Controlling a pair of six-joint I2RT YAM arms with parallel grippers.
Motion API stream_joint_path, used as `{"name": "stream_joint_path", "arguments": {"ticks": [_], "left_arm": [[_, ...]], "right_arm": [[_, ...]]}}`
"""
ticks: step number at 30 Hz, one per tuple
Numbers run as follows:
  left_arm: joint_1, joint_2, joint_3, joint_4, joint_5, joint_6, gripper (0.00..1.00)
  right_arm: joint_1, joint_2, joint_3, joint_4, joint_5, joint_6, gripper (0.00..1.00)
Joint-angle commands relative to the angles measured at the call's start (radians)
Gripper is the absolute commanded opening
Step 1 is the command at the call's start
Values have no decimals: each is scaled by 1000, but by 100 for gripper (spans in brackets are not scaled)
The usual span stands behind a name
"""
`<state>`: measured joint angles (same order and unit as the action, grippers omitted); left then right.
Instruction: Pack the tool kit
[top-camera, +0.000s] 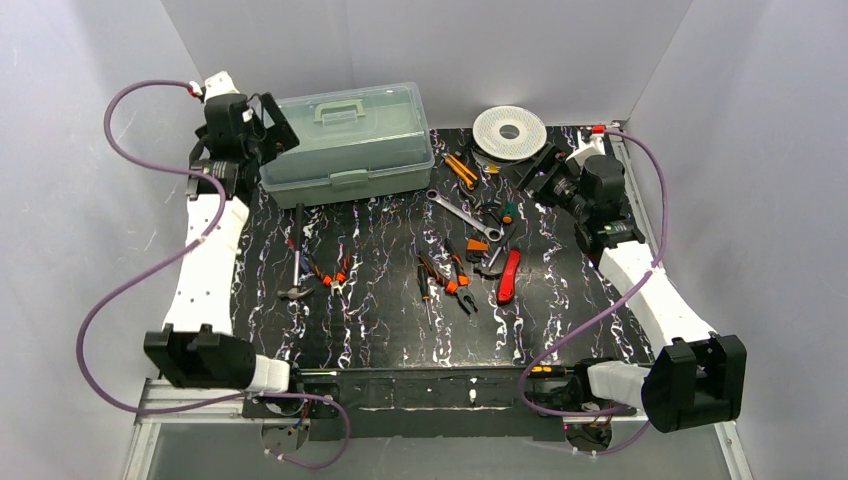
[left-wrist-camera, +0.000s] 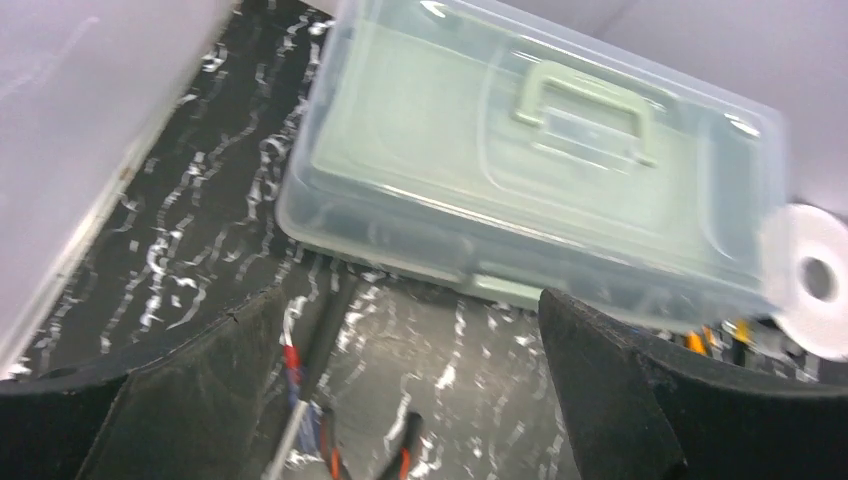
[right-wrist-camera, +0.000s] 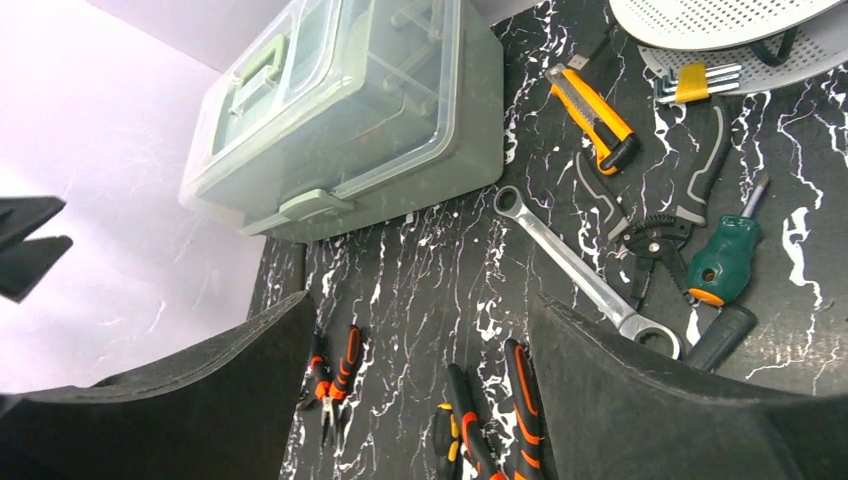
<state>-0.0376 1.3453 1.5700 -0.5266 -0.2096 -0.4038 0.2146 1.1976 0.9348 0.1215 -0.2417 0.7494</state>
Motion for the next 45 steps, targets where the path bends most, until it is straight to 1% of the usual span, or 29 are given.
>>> {"name": "stream_joint_path", "arguments": {"ticks": [1, 3, 7, 10, 13, 15, 18, 22, 24, 27, 29, 33, 38, 41, 45], "left_arm": [[35, 142, 99, -57, -120, 122, 99], [73, 221, 152, -54, -116, 139, 100], [115, 380, 258, -48, -65, 164, 100], [143, 437, 314, -50, -20, 165, 100], [154, 444, 291, 22, -3, 191, 100], [174, 468, 296, 33, 20, 179, 100], [216, 517, 305, 15, 101, 123, 100], [251, 537, 239, 75, 208, 65, 99], [253, 557, 232, 75, 253, 46, 100], [254, 588, 233, 51, 322, 8, 91], [255, 600, 231, 23, 355, -37, 90], [254, 589, 164, 16, 466, -116, 89], [246, 489, -21, 94, 579, -209, 86], [229, 407, -118, 131, 591, -229, 85], [199, 304, -198, 142, 620, -238, 85]], "right_arm": [[3, -11, -8, 23, -13, -94, 85], [5, -12, -7, 21, -22, -119, 85], [9, -12, -14, 27, -32, -146, 85], [9, -11, -29, 29, -42, -161, 85], [18, -26, -52, 26, -20, -182, 85], [19, -44, -67, 24, 5, -185, 85], [19, -80, -88, 26, 40, -186, 85], [19, -141, -112, 2, 87, -189, 85], [19, -171, -128, -1, 100, -190, 86], [19, -191, -139, -30, 101, -197, 86], [19, -205, -153, -38, 98, -200, 85], [19, -246, -183, -32, 78, -205, 85], [19, -262, -198, -35, 55, -202, 85], [19, -262, -198, -34, 36, -192, 85], [20, -260, -200, -33, 21, -188, 85]]}}
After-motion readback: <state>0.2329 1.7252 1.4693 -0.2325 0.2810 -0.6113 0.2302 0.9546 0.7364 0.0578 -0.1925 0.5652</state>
